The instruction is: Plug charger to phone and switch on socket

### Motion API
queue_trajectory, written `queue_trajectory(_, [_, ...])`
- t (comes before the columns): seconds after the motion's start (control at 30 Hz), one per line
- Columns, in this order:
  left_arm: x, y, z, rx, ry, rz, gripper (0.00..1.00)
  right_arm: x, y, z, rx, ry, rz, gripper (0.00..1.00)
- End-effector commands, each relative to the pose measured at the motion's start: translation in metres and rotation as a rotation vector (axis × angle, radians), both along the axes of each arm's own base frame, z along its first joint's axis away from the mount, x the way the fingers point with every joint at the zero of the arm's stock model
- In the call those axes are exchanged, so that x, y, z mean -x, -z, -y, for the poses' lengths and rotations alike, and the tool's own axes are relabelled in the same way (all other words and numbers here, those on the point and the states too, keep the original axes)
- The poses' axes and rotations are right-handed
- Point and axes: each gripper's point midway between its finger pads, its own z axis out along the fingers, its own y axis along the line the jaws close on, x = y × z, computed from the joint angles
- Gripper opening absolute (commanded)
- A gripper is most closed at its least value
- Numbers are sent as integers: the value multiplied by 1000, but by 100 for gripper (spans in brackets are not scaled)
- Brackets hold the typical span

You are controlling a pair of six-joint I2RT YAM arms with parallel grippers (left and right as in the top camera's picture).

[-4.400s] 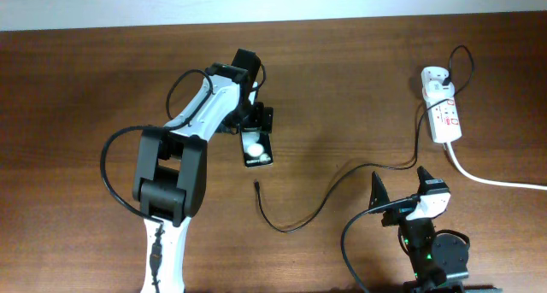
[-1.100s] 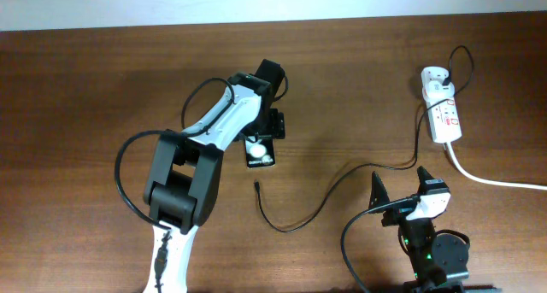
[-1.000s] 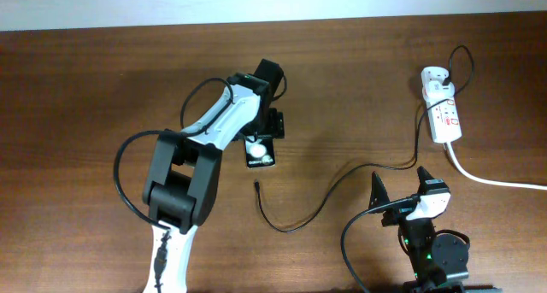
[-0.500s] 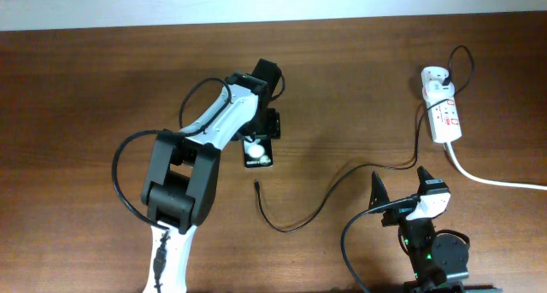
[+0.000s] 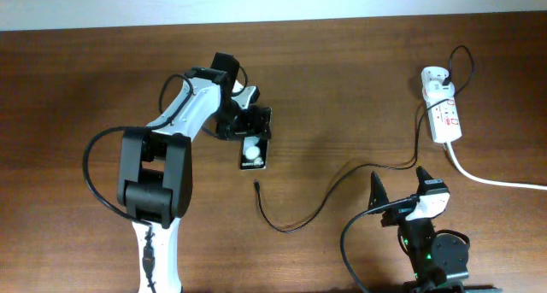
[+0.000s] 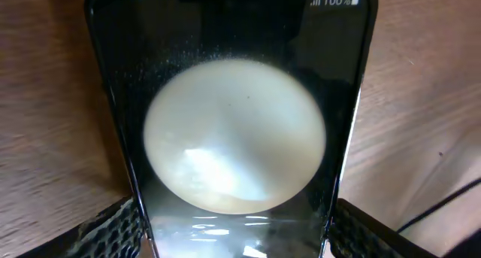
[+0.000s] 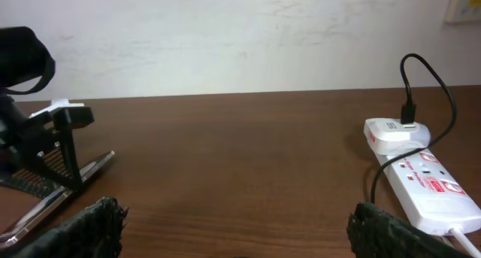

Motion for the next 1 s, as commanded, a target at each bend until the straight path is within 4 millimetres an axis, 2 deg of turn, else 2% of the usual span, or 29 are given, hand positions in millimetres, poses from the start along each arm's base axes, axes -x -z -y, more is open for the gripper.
queue_trajectory(0.0, [17,20,4,26,34,-68,80,8,-8,-27,-59,-156,-5,98])
queue_trajectory(0.13, [16,20,4,27,34,-65,80,22,-87,-22,-101,-134,-30,99])
queue_trajectory(0.17, [16,20,4,27,34,-65,81,23,-105,-22,-98,-130,-121,99])
queue_trajectory(0.23, [16,20,4,27,34,-65,81,19,-125,-26,-91,-140,-290,99])
queue_trajectory(0.3, [16,20,4,27,34,-64,82,9,-145,-40,-108,-211,-372,99])
queue_trajectory(0.33, [14,20,5,29,35,-53,89,6,-153,-63,-143,-342,-422,99])
queue_trajectory(0.37, [12,20,6,31,36,-47,99,4,-150,-69,-155,-376,-444,99])
queue_trajectory(0.5, [5,33,-8,-155,-46,-19,99,0,-114,-74,-184,-388,-618,99])
queue_trajectory(0.6, [7,38,-2,-278,-64,18,99,-4,-82,-75,-200,-371,-770,99])
queue_trajectory(0.63, [9,40,-2,-324,-90,22,99,-6,-77,-76,-206,-377,-794,99])
queue_trajectory(0.73, [19,42,3,-450,-125,48,99,-13,-52,-90,-263,-440,-925,99])
queue_trajectory(0.8, [25,45,7,-478,-120,55,99,-18,-34,-92,-281,-440,-1001,99])
queue_trajectory(0.87, [24,46,7,-476,-121,58,99,-21,-25,-93,-285,-434,-1035,99])
queue_trajectory(0.97, [26,60,8,-464,-123,76,99,-22,-24,-92,-286,-433,-1039,99])
